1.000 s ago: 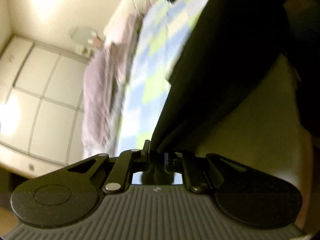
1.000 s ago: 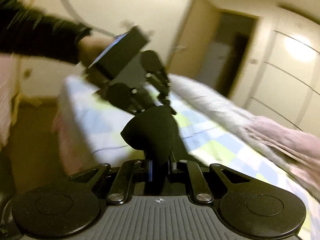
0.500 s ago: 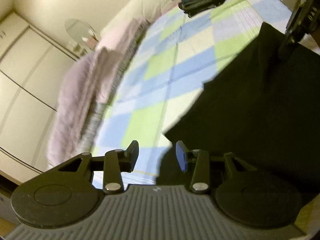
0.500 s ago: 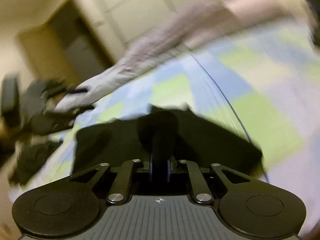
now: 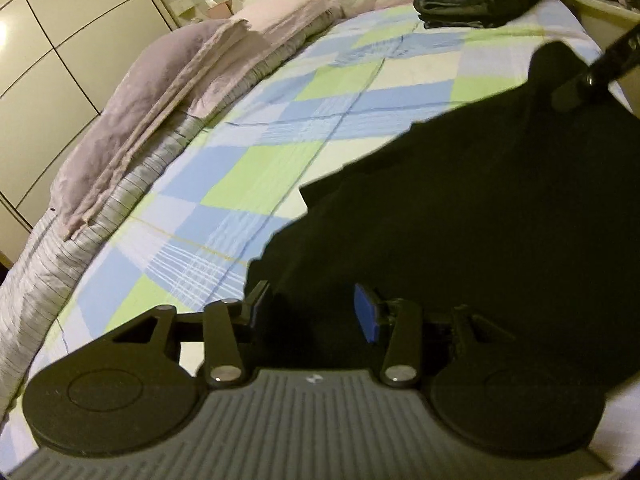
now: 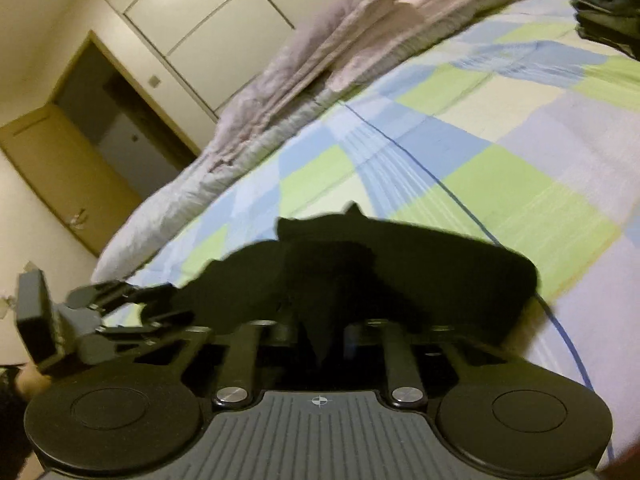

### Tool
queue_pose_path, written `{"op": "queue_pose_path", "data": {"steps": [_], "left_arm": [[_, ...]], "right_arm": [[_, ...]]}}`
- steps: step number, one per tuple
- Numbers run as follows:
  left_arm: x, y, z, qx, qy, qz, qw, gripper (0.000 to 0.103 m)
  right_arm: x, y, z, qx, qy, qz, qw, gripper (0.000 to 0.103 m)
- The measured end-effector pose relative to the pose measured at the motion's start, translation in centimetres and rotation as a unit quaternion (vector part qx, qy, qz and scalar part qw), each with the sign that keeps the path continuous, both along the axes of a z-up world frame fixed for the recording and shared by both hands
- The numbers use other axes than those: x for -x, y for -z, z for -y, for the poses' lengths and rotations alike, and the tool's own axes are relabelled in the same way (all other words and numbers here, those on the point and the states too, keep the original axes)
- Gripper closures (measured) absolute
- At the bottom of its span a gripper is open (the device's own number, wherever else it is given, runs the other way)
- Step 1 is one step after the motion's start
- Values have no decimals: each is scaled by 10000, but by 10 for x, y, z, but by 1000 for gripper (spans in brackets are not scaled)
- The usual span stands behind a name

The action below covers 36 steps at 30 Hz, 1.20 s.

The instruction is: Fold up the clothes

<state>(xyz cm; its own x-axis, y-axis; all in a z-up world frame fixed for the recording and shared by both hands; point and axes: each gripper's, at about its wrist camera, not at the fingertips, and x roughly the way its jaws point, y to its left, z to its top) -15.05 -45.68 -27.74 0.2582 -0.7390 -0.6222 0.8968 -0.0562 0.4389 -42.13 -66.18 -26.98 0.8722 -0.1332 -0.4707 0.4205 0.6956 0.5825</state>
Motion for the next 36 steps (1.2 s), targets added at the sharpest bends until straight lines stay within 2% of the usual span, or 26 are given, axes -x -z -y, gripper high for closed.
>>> {"op": "queue_pose_path", "data": {"steps": [3,6,9,10,14,16,19,22,24,26,28,30,33,36], "left_arm": [[4,-14,3,331,33,23,9994,62],[2,-8,14,208,21,-80,9997,62],[1,12,23,-37,-8,-114,9999,62],[1,14,22,-12,-25,-136,9999,62],[-1,10,13,45,-119,-165,9998,62],[-4,5,7,60,-157,-102,9998,60],[-8,-5,-9,134,-186,19,9997,52],[-8,-9,-27,120,-160,414,9989,54],[-5,-8,-41,100,-43,740,9972,54],[1,-5,-54,73,146,1094,9939,53],[10,4,-66,19,462,1494,9877,47],[20,13,-77,-35,794,1907,9784,43],[31,34,-85,-225,1345,2560,9570,42],[30,52,-83,-364,1687,2932,9403,41]], "right_arm": [[14,-27,5,421,25,422,9982,93],[26,-27,19,595,306,357,9971,93],[27,15,42,-221,422,-205,9987,93],[31,23,44,-339,441,-243,9982,92],[44,22,41,-307,573,-170,9977,85],[51,15,37,-167,675,-213,9973,83],[63,1,25,192,903,-382,9950,82],[69,-20,-6,638,903,-494,9926,82],[66,-33,-39,1131,579,-571,9903,81],[60,-44,-74,1624,154,-645,9845,72],[48,-45,-115,2143,-449,-741,9729,18],[35,-41,-153,2763,-1051,-828,9517,18],[9,-27,-197,3637,-1771,-1187,9068,18],[-16,-6,-224,4326,-2259,-1681,8565,18]]}}
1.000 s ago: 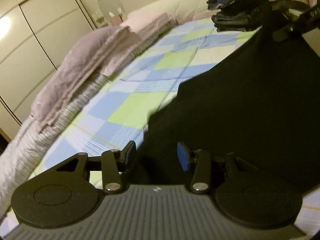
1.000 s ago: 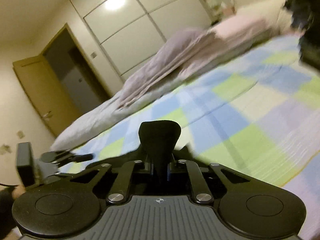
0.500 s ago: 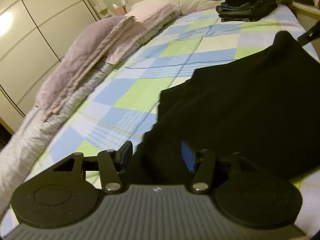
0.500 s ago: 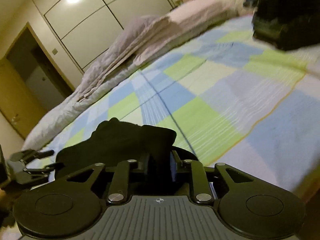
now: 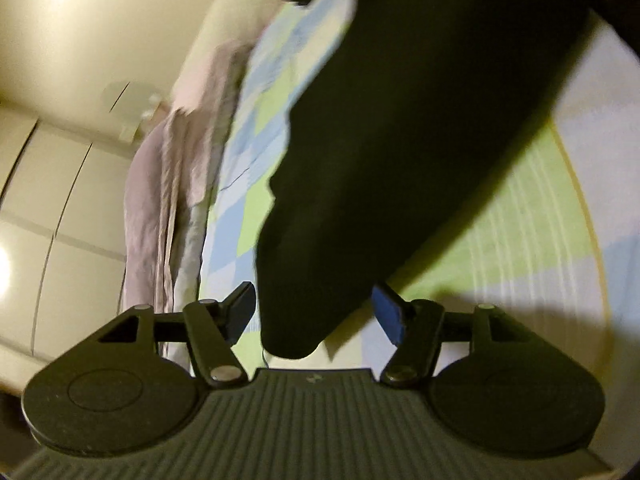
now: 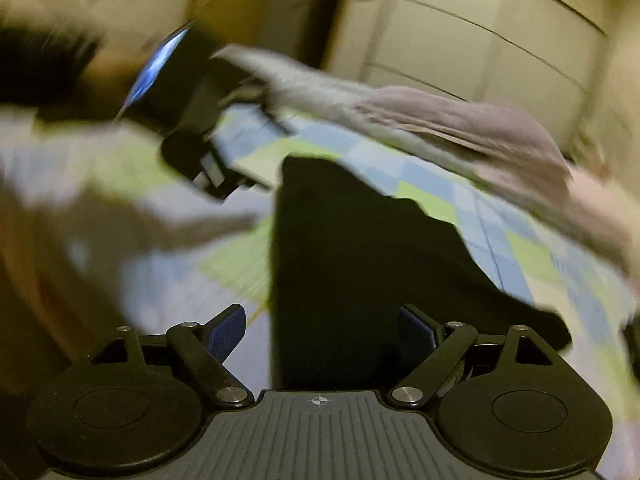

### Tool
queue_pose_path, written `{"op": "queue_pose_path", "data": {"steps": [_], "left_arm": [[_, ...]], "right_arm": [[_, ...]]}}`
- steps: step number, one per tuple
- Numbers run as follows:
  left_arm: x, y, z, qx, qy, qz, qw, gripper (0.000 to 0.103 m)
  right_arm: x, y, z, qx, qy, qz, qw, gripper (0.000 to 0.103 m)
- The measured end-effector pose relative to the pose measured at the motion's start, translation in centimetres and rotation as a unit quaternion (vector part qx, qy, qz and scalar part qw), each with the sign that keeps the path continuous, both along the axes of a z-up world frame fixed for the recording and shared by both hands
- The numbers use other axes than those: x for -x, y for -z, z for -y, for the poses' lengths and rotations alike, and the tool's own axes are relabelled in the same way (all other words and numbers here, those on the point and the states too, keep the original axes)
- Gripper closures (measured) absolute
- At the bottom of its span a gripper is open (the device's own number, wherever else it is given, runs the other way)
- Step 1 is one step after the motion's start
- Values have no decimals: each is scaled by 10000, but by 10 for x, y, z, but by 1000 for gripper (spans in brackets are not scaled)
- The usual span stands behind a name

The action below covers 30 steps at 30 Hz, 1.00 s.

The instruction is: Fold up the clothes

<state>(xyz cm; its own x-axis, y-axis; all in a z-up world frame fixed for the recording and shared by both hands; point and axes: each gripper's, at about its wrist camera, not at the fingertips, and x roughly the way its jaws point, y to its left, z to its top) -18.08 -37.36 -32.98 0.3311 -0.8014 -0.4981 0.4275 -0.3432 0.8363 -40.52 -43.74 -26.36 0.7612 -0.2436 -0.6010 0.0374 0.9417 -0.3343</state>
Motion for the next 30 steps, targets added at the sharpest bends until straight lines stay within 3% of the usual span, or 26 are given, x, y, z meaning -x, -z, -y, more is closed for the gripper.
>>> {"op": "queue_pose_path", "data": {"steps": [3,8,9,10,15,19,24,30], "left_arm": [[-6,13,8,-66,120,187,9997,41],[-11,29,18,-94,329,340,9988,39],[-10,32,18,-92,383,398,9984,39],[-10,34,18,-88,432,452,9980,39],[5,31,8,59,611,447,9971,39],[31,25,-2,113,816,174,9964,37],[61,37,-4,41,827,332,9960,40],[65,33,2,-226,545,288,9978,67]], "right_arm": [[-21,23,-14,733,-173,-435,9962,18],[-51,61,-23,1815,-123,-1013,9781,19],[-54,68,-22,2003,-164,-1060,9738,24],[-53,71,-18,2075,-194,-1054,9724,40],[-31,48,11,2073,-349,-994,9726,65],[-5,28,43,2251,12,-1107,9680,66],[23,47,58,2425,194,-1271,9616,65],[29,75,53,2830,143,-1150,9521,54]]}}
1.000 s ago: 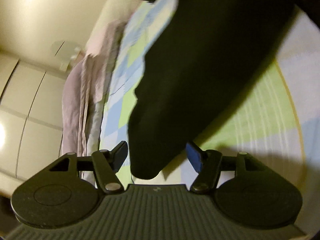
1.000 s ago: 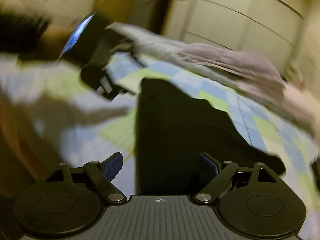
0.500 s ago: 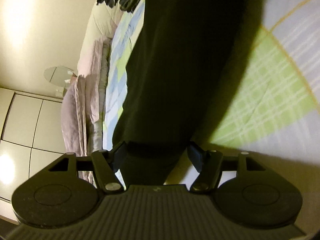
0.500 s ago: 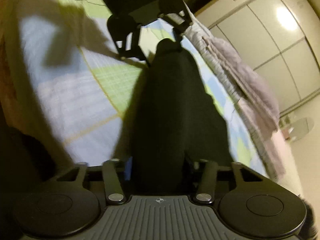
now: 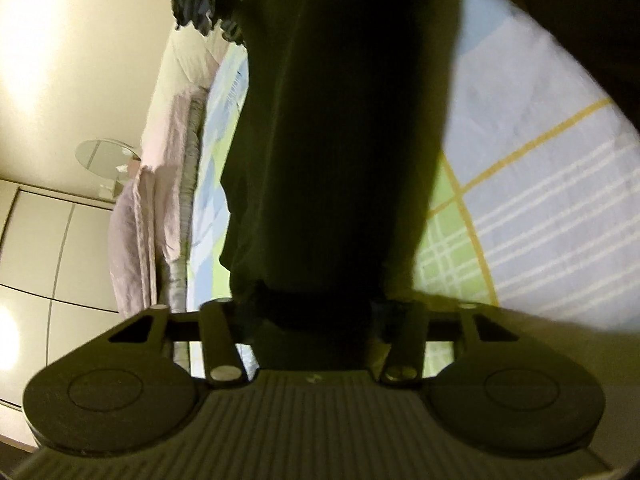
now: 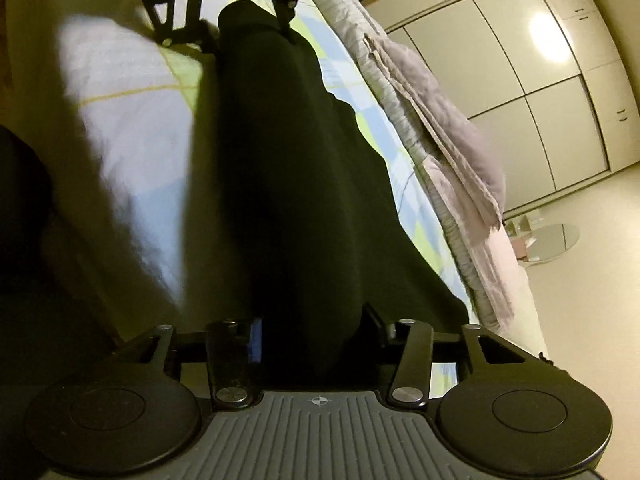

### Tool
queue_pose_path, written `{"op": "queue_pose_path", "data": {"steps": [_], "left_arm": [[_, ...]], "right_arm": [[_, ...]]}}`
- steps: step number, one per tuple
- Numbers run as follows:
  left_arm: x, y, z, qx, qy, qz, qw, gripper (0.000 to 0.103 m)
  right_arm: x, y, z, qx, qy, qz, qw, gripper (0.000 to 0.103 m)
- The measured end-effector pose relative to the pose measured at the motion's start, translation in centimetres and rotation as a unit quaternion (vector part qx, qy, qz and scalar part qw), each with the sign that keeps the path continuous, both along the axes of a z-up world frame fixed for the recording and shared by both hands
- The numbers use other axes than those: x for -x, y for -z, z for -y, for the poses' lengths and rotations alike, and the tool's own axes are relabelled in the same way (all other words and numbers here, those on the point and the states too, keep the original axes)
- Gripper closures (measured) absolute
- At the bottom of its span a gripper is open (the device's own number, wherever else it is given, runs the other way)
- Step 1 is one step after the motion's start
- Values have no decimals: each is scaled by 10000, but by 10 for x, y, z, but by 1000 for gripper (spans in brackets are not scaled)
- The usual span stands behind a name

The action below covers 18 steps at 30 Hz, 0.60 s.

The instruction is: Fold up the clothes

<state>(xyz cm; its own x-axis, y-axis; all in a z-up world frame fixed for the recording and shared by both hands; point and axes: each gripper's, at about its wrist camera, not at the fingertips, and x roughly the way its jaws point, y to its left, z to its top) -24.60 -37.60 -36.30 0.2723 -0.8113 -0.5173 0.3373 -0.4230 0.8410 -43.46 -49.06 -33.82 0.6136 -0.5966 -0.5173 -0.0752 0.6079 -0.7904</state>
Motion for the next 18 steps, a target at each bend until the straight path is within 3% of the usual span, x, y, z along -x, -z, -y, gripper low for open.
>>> {"op": "queue_pose_path", "data": {"steps": [5,8,13,18], "left_arm": [[6,-29,-16,-57,-239,-233,9994,82],[28,-45,-41,-33,-273,-391,9989,83],[72,-28,-70,-199,-156,-584,9980,82],[71,-29,-82,-110,-514,-950,9941,69]], "right_arm": [[1,-8,14,-217,-201,23,9996,62],[12,-23,17,-157,-249,89,9995,64],[38,-18,25,-180,-89,-53,9998,64],[54,-13,22,-212,40,-88,9997,59]]}}
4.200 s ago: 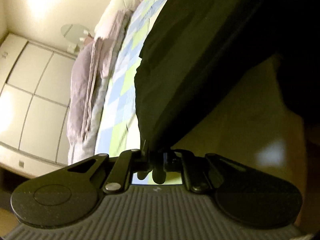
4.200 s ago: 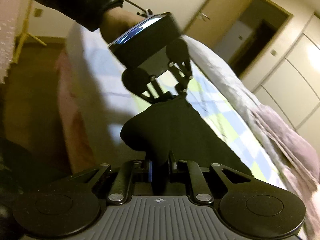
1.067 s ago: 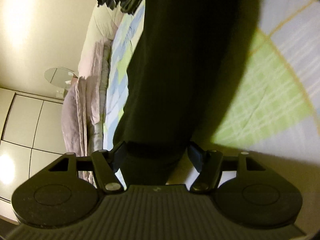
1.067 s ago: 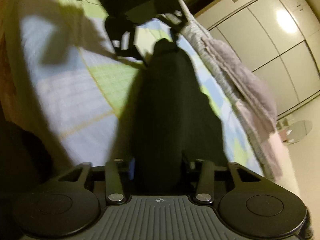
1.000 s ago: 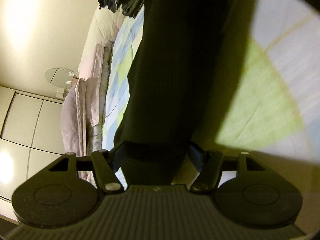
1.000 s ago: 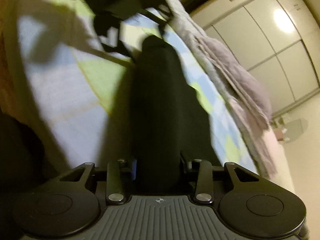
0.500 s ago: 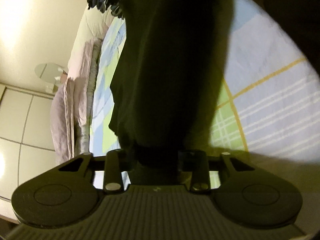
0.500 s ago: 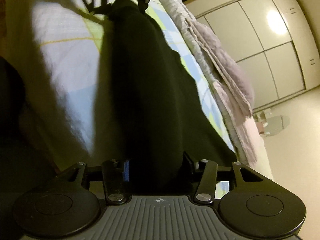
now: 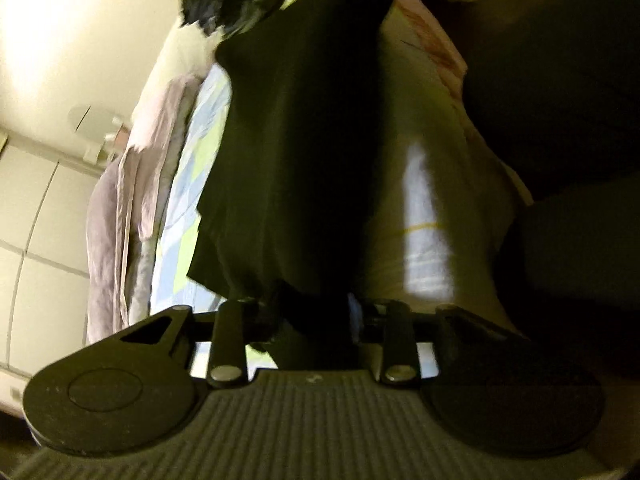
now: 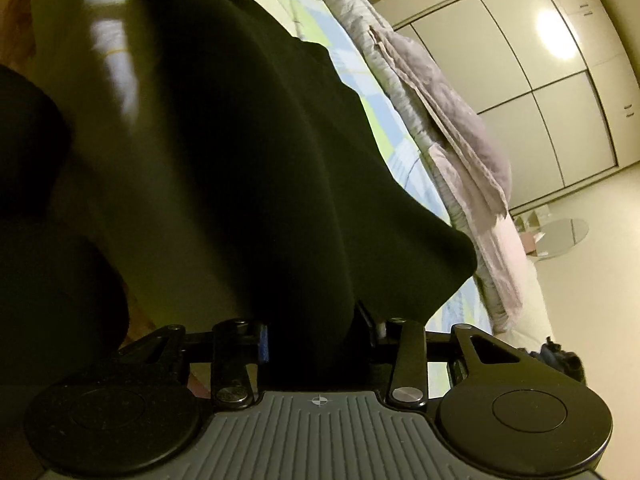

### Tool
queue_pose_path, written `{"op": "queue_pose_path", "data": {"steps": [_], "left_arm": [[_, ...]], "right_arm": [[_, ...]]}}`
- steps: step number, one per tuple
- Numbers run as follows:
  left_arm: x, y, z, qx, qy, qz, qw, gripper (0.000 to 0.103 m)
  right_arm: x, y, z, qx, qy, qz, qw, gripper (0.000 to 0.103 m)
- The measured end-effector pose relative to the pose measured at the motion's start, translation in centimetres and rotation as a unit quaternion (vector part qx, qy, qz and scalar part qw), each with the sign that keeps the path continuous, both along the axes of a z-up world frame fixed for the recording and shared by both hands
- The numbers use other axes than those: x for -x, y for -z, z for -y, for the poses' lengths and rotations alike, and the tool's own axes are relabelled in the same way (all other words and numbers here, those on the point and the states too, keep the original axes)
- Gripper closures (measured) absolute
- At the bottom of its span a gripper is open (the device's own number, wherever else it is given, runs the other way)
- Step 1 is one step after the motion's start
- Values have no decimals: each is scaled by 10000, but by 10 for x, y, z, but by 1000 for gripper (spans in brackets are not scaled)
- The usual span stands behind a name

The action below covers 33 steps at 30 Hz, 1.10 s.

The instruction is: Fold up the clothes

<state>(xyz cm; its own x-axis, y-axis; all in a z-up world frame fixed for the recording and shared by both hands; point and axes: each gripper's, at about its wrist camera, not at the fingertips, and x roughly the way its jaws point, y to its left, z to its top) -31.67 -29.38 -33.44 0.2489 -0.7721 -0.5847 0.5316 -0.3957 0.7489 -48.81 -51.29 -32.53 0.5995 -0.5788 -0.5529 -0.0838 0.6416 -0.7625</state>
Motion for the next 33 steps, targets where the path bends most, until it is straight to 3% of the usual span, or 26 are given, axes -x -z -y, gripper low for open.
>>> {"op": "queue_pose_path", "data": {"steps": [1,8,14,18,21,26,27,28,29,33], "left_arm": [[-4,-5,-2,6,-134,-157,9998,64],[-45,-42,-19,166,-1040,-1291,9860,64],[-66,-73,2,534,-1404,-2054,9671,64],[-79,-89,49,452,-1455,-2822,9472,63],[-90,-92,85,307,-1468,-3313,9315,63],[-109,-83,151,94,-1493,-3703,9168,62],[-114,-79,164,61,-1534,-3802,9121,62],[-120,-75,176,17,-1580,-3912,9066,61],[-127,-70,186,-41,-1625,-4014,9013,61],[-152,-50,222,-300,-1849,-4428,8768,61]], "right_arm": [[3,-2,0,-23,49,20,10000,58],[23,-28,-1,-619,504,326,9963,54],[49,-68,7,-1378,1028,997,9800,54],[55,-100,27,-1902,1241,1619,9603,54],[47,-117,54,-2464,1404,1995,9380,54],[15,-135,108,-3220,1491,2470,9017,54],[8,-136,120,-3384,1505,2511,8943,47],[1,-136,132,-3540,1532,2539,8870,31],[-7,-135,143,-3657,1551,2558,8813,26],[-34,-130,181,-3949,1587,2560,8680,25]]}}
